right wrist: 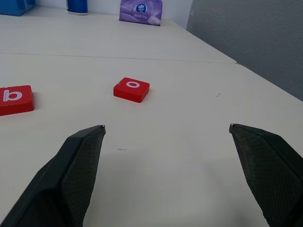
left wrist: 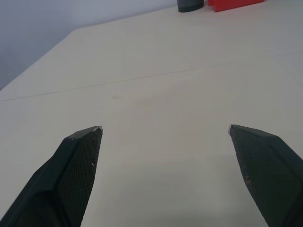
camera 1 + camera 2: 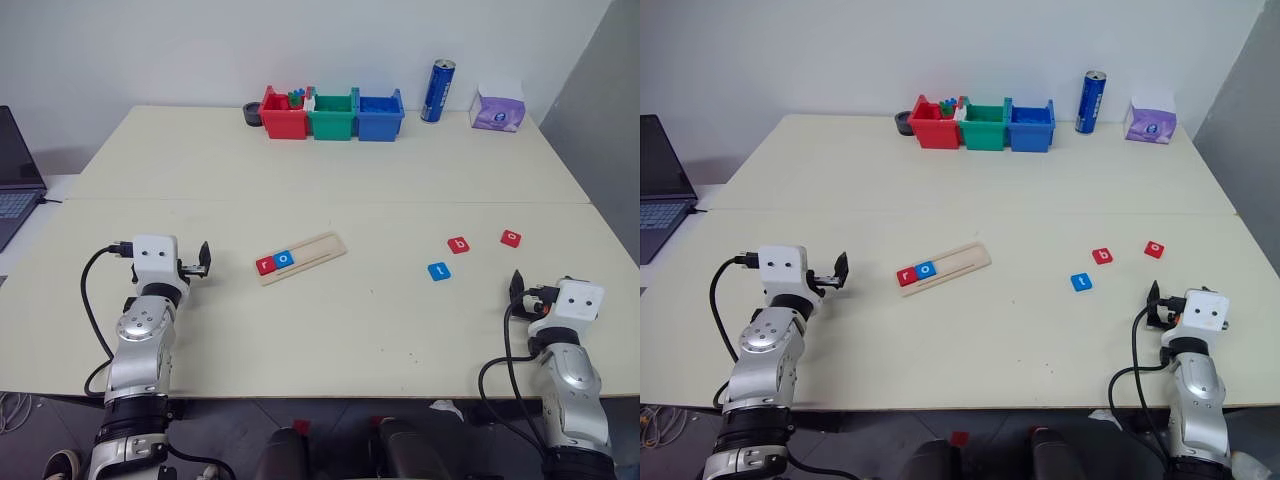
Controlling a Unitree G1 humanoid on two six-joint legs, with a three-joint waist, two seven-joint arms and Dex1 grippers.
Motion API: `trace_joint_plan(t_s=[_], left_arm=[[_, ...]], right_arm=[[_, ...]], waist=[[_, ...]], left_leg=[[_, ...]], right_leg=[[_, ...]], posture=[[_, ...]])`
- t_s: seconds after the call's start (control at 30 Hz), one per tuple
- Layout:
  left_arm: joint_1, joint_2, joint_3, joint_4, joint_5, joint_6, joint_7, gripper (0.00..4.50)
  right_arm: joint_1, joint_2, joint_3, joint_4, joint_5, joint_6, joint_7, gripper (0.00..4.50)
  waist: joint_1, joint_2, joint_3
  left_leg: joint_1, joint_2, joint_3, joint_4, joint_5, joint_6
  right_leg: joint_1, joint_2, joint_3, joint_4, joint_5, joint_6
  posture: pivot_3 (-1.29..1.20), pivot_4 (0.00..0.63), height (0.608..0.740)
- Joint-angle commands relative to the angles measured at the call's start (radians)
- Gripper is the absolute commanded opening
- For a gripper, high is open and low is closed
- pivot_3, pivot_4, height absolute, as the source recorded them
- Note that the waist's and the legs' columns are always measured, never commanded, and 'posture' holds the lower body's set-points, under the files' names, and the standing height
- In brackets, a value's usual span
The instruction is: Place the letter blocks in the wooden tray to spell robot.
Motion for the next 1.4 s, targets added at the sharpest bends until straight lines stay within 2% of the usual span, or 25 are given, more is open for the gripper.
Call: trace_joint_plan(t_s=[0.03,0.6,1.0,1.13,1.27,1.4], left_arm=[[-0.018,0.008,0.014,-0.019,-0.003,-0.033,-0.003,4.5],[-0.022,0.022,0.02,0.009,0.011,-0.058,0.003,4.5],[-0.015,0.023,0.033,0.004,-0.056,-0.103,-0.08,4.5],[-0.028,0.047,0.024,0.002,-0.095,-0.096,-0.172,4.5],[-0.042,0.093,-0.002,-0.036,-0.208,-0.004,-0.373,4.5],[-0.051,0.154,-0.051,-0.078,-0.278,0.098,-0.557,4.5]], right_arm=[[-0.012,-0.008,-0.005,-0.035,-0.007,-0.003,-0.005,4.46],[-0.022,-0.004,0.001,-0.031,-0.01,-0.001,-0.003,4.46],[-0.018,-0.001,0.0,-0.041,0.006,0.0,0.009,4.46],[0.003,0.0,0.016,-0.099,0.044,0.02,0.056,4.46],[0.043,-0.024,0.103,-0.281,0.194,0.151,0.237,4.46],[0.065,-0.113,0.215,-0.478,0.322,0.336,0.392,4.46]], waist=[[0.0,0.0,0.0],[0.0,0.0,0.0],[0.0,0.0,0.0],[0.0,0.0,0.0],[-0.001,0.0,0.0],[-0.001,0.0,0.0]], left_leg=[[0.0,0.0,0.0,0.0,0.0,0.0],[0.0,0.0,0.0,0.0,0.0,0.0],[0.0,0.0,0.0,0.0,0.0,0.0],[0.0,0.0,0.0,0.0,0.0,0.0],[0.0,0.001,0.0,0.0,0.0,0.0],[0.0,0.0,0.0,0.0,0.0,0.0]], right_leg=[[0.0,0.0,0.0,0.0,0.0,0.0],[0.0,0.0,0.0,0.0,0.0,0.0],[0.0,0.0,0.0,0.0,0.0,0.0],[0.0,0.0,0.0,0.0,0.0,0.0],[0.0,0.001,0.0,0.0,0.0,0.0],[0.0,0.001,0.0,0.0,0.0,0.0]], posture=[[0.0,0.15,0.74],[0.0,0.15,0.74],[0.0,0.15,0.74],[0.0,0.15,0.74],[0.0,0.15,0.74],[0.0,0.15,0.74]])
